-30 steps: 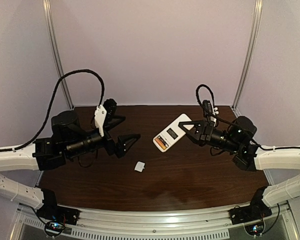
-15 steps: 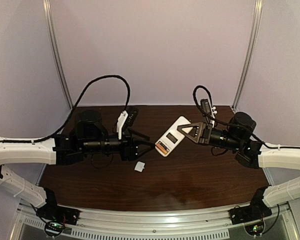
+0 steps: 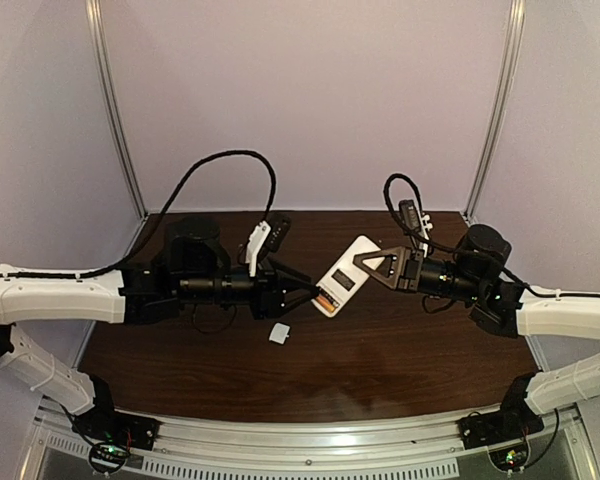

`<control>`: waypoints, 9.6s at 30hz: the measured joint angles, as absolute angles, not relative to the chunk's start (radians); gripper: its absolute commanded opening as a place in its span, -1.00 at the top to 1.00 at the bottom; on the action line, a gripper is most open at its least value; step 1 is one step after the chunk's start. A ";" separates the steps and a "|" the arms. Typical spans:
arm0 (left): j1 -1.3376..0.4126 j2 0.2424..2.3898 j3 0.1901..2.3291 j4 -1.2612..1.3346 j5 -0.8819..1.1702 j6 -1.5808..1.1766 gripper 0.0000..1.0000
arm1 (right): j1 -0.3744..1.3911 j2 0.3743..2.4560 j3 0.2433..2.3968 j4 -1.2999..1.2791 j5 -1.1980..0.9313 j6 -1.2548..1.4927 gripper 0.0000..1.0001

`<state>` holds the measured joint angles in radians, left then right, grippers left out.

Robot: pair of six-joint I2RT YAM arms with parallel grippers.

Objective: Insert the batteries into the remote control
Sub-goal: Adjust the battery in the battery compartment, then pick up the battery cover from the center of the board, then place the battery cover on the remote control without the battery cover.

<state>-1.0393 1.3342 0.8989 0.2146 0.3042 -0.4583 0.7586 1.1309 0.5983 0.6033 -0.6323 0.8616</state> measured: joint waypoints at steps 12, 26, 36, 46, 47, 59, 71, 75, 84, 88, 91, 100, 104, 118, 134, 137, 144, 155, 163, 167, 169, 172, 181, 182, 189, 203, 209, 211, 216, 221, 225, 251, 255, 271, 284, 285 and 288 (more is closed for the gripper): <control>-1.039 1.354 0.913 0.154 0.338 -0.424 0.42 | 0.762 1.131 0.598 0.603 -0.637 0.862 1.00; -1.037 1.354 0.949 0.110 0.308 -0.395 0.76 | 0.764 1.131 0.598 0.617 -0.653 0.872 1.00; -1.037 1.381 0.954 0.104 0.342 -0.369 0.57 | 0.764 1.135 0.598 0.617 -0.652 0.886 1.00; -1.034 1.386 0.959 0.095 0.331 -0.364 0.77 | 0.763 1.137 0.598 0.617 -0.652 0.878 1.00; -1.034 1.388 0.960 0.092 0.327 -0.364 0.77 | 0.762 1.139 0.598 0.617 -0.651 0.878 1.00; -1.026 1.386 0.995 -0.057 0.220 -0.224 -0.65 | 0.725 1.141 0.595 0.566 -0.633 0.902 1.00; -0.928 1.457 1.075 -0.364 0.234 0.216 -0.54 | 0.538 1.046 0.512 0.368 -0.657 0.897 1.00; -0.849 1.599 1.123 -0.441 0.251 0.376 -0.46 | 0.508 1.034 0.500 0.337 -0.680 0.897 1.00; -0.793 1.831 1.235 -0.583 0.266 0.652 -0.43 | 0.477 1.029 0.461 0.343 -0.724 0.898 1.00; -0.777 1.907 1.290 -0.607 0.277 0.717 -0.46 | 0.464 1.029 0.452 0.356 -0.739 0.900 1.00; -0.769 1.938 1.308 -0.615 0.287 0.752 -0.55 | 0.459 1.029 0.448 0.371 -0.746 0.905 1.00; -0.767 2.001 1.345 -0.636 0.317 0.804 -0.77 | 0.451 1.056 0.439 0.408 -0.766 0.919 1.00; -0.767 2.025 1.350 -0.640 0.320 0.818 -0.73 | 0.448 1.069 0.438 0.422 -0.770 0.923 1.00; -0.785 2.041 1.369 -0.656 0.310 0.822 -0.15 | 0.444 1.095 0.433 0.446 -0.778 0.925 1.00; -0.884 1.963 1.269 -0.610 0.244 0.554 0.11 | 0.440 1.101 0.433 0.447 -0.783 0.928 1.00; -0.902 1.961 1.265 -0.591 0.209 0.450 0.08 | 0.440 1.101 0.433 0.447 -0.783 0.929 1.00; -0.929 1.936 1.213 -0.502 0.169 0.264 -0.49 | 0.440 1.101 0.432 0.447 -0.783 0.931 1.00; -0.946 1.889 1.113 -0.378 0.184 0.303 -0.36 | 0.440 1.101 0.432 0.447 -0.782 0.931 1.00; -0.946 1.890 1.110 -0.368 0.201 0.332 0.13 | 0.440 1.110 0.425 0.466 -0.781 0.932 1.00; -0.947 1.888 1.120 -0.387 0.184 0.294 0.26 | 0.439 1.114 0.401 0.501 -0.771 0.953 1.00; -0.951 1.875 1.120 -0.406 0.165 0.259 0.26 | 0.439 1.114 0.384 0.524 -0.752 0.973 1.00; -0.960 1.816 1.120 -0.444 0.126 0.186 0.26 | 0.446 1.114 0.358 0.562 -0.704 1.008 1.00; -1.050 1.644 1.302 -0.555 0.030 -0.042 0.36 | 0.546 1.114 0.337 0.604 -0.503 1.066 1.00; -1.061 1.644 1.325 -0.559 0.022 -0.064 0.36 | 0.562 1.114 0.334 0.604 -0.478 1.071 1.00; -1.126 1.681 1.410 -0.633 -0.009 -0.160 0.39 | 0.651 1.112 0.308 0.606 -0.325 1.092 1.00; -1.160 1.805 1.492 -0.711 -0.011 -0.182 0.36 | 0.834 1.206 0.252 0.787 -0.126 1.167 1.00; -1.161 1.819 1.522 -0.713 -0.009 -0.181 0.35 | 0.874 1.256 0.251 0.853 -0.097 1.190 1.00; -1.162 1.831 1.529 -0.714 -0.009 -0.178 0.34 | 0.879 1.269 0.251 0.869 -0.095 1.198 1.00; -1.165 1.859 1.534 -0.716 -0.008 -0.167 0.34 | 0.897 1.300 0.252 0.900 -0.092 1.212 1.00; -1.167 1.865 1.534 -0.722 -0.009 -0.159 0.33 | 0.912 1.317 0.252 0.921 -0.092 1.223 1.00; -1.167 1.865 1.534 -0.723 -0.009 -0.151 0.33 | 0.920 1.328 0.252 0.936 -0.092 1.230 1.00; -1.180 1.874 1.547 -0.734 -0.016 -0.125 0.29 | 0.932 1.363 0.255 0.976 -0.089 1.246 1.00; -1.180 1.874 1.547 -0.734 -0.022 -0.126 0.25 | 0.932 1.367 0.255 0.984 -0.089 1.256 1.00; -1.180 1.889 1.583 -0.758 -0.039 -0.157 0.28 | 0.932 1.369 0.253 1.008 -0.078 1.267 1.00; -1.180 1.914 1.599 -0.765 -0.041 -0.175 0.08 | 0.932 1.369 0.242 1.009 -0.068 1.269 1.00; -1.180 1.915 1.599 -0.765 -0.041 -0.175 0.06 | 0.932 1.369 0.242 1.009 -0.068 1.269 1.00; -1.180 1.915 1.599 -0.765 -0.042 -0.175 -0.03 | 0.932 1.369 0.240 1.011 -0.068 1.272 1.00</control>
